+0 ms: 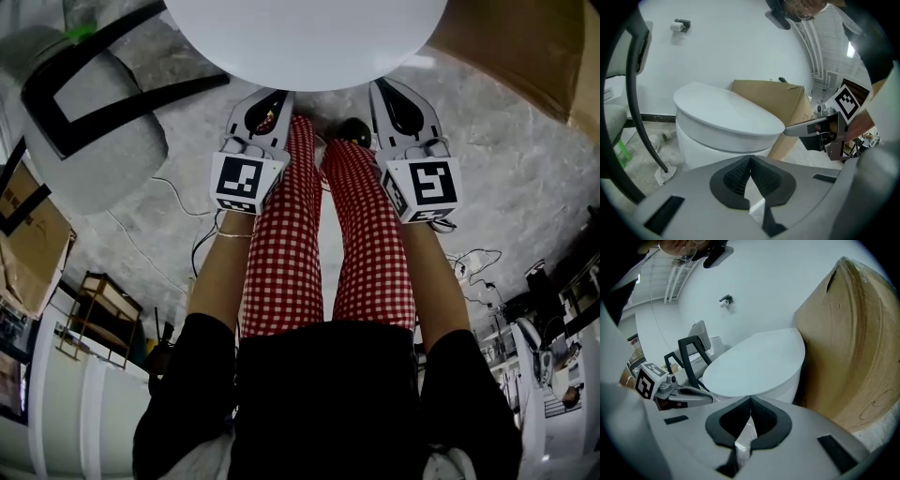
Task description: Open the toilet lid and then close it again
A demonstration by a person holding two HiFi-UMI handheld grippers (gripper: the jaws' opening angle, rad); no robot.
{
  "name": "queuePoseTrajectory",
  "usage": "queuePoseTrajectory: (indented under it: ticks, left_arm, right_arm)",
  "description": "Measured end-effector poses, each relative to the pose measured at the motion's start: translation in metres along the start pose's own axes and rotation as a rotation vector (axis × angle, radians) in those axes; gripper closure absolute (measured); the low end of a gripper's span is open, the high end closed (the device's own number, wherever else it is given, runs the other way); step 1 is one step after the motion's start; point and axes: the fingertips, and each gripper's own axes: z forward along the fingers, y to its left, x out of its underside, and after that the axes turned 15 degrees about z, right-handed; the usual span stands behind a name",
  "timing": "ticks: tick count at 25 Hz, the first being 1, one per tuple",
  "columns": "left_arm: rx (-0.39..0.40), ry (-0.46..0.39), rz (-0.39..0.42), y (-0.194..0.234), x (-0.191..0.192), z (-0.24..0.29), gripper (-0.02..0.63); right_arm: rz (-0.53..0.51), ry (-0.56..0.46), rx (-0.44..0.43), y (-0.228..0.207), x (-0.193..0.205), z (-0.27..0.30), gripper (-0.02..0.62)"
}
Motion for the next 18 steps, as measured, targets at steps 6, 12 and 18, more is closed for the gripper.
queuePoseTrajectory:
  ticks: [6,12,18]
  left_arm:
    - [-0.011,0.008,0.001,0.001,-0.004,-0.008,0.603]
    - [-0.015,0.008,0.007,-0.001,-0.009,-0.016,0.603]
    - [-0.010,0.002,0.028,-0.005,-0.021,-0.023,0.603]
  right_arm:
    - [0.022,-0.005,-0.019,0.002,0.002,-0.001,0.575]
    - [0.032,0.001,-0.044,0.012,0.002,-0.006,0.575]
    - [0.059,-0.033,-0.054,0.016,-0.008,-0.016,0.575]
